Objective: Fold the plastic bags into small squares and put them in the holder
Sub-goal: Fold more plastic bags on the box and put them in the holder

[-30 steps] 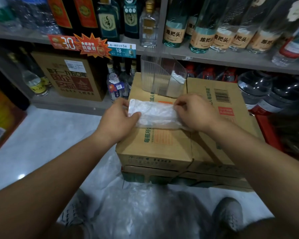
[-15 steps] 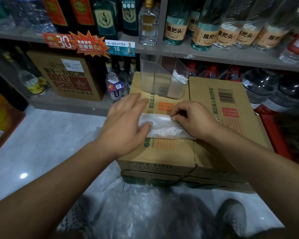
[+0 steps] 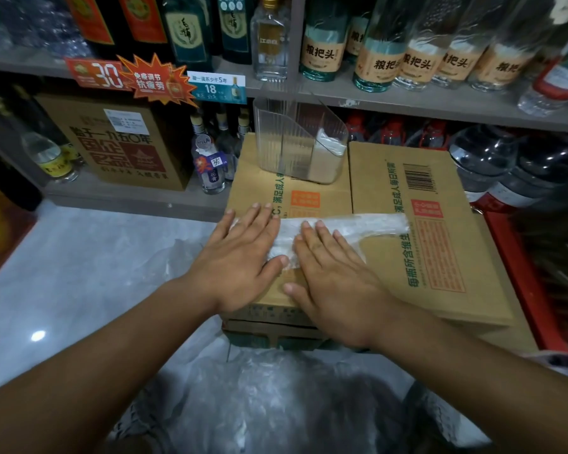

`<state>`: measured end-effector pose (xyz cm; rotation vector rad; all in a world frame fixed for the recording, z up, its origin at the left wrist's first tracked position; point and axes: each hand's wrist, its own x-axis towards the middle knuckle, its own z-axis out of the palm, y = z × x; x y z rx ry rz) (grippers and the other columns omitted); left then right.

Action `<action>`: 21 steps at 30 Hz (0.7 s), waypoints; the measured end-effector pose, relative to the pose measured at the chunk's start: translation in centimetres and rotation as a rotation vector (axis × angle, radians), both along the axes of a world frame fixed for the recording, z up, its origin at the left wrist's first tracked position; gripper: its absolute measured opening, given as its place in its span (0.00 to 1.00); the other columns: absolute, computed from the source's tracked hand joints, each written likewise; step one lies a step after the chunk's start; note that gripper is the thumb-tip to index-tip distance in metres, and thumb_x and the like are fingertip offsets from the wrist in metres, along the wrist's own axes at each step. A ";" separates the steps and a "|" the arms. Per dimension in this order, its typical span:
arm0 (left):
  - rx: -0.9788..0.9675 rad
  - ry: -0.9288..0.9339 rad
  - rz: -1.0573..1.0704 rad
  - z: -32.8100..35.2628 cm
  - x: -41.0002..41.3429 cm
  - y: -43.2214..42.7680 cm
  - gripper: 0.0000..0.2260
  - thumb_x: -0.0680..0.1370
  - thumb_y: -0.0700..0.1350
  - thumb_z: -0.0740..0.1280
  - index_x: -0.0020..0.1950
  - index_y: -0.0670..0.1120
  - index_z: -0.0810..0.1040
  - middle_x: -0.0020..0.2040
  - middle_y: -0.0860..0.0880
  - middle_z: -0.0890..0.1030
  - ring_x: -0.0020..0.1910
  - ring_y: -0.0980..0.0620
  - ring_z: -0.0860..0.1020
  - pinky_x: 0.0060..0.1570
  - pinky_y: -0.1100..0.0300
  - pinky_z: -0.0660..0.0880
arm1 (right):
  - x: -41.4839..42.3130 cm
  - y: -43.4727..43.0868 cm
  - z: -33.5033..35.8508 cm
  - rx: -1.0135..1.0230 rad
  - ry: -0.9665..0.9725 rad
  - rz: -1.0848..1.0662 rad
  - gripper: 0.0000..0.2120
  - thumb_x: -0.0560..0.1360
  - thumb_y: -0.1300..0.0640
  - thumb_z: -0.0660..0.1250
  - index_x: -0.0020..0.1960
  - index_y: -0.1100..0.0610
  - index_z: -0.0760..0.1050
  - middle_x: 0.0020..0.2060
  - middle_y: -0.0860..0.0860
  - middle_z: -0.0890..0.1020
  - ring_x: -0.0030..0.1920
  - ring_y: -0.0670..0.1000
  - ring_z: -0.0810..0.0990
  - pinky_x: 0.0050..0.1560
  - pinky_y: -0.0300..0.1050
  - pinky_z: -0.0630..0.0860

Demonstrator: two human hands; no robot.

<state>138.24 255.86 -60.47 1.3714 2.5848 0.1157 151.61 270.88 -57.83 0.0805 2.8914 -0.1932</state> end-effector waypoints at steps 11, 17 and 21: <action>0.036 -0.008 0.016 0.0 0.1 -0.1 0.33 0.80 0.64 0.40 0.80 0.54 0.29 0.81 0.51 0.32 0.79 0.55 0.31 0.78 0.48 0.33 | 2.4 3.6 -0.2 0.074 0.244 -0.006 0.34 0.79 0.38 0.49 0.75 0.58 0.67 0.78 0.57 0.64 0.78 0.58 0.60 0.77 0.51 0.58; 0.335 -0.050 0.050 0.1 0.5 -0.7 0.30 0.81 0.59 0.51 0.82 0.56 0.47 0.83 0.49 0.42 0.82 0.52 0.41 0.79 0.47 0.39 | 0.8 4.5 -0.4 0.037 0.396 0.091 0.09 0.78 0.50 0.65 0.51 0.54 0.80 0.50 0.50 0.78 0.52 0.55 0.74 0.50 0.50 0.71; 0.422 0.095 -0.064 0.6 0.8 -1.5 0.21 0.78 0.62 0.60 0.66 0.53 0.74 0.64 0.52 0.71 0.67 0.49 0.68 0.66 0.54 0.55 | 0.3 4.6 -0.7 0.033 0.421 0.080 0.07 0.78 0.53 0.65 0.48 0.54 0.79 0.47 0.51 0.78 0.48 0.55 0.74 0.47 0.49 0.71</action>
